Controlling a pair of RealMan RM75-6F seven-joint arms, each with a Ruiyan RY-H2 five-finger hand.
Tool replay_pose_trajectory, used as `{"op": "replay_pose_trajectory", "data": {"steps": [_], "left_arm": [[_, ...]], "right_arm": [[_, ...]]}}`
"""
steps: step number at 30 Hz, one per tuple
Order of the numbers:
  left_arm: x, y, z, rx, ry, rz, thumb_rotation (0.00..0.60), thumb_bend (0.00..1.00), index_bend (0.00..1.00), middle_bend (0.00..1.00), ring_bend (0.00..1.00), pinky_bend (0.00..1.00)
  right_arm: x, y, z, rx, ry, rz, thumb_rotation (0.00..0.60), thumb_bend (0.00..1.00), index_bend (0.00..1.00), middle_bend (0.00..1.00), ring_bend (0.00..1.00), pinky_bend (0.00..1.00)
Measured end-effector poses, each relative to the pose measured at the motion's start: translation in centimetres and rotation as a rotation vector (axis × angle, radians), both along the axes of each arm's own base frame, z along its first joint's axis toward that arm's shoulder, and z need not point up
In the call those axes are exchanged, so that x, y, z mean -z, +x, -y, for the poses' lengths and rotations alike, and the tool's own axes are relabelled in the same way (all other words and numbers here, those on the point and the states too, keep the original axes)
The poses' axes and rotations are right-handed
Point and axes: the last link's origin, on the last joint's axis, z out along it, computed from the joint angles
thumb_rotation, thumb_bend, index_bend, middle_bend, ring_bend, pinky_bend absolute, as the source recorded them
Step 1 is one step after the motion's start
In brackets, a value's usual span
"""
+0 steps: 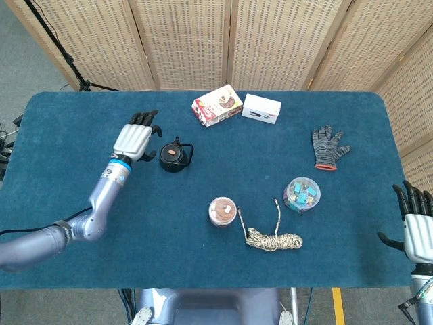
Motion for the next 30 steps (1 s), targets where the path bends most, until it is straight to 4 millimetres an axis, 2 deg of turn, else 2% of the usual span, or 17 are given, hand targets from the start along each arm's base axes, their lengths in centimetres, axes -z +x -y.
{"op": "replay_pose_trajectory", "data": {"steps": [11,30], "left_arm": [[3.8,0.1,-1.2,-0.044,-0.038,-0.017,0.6,0.36,0.44,0.0,0.0,0.0],[6.2,-0.2,-1.9,-0.069,-0.055,-0.026,0.6,0.37,0.47,0.0,0.0,0.0]], "right_arm": [[-0.1,-0.4,0.2,0.019,0.001,0.003,0.6,0.0,0.0,0.0,0.0,0.0],[-0.3,-0.7,0.2,0.037,-0.004,0.002,0.6,0.0,0.0,0.0,0.0,0.0]]}}
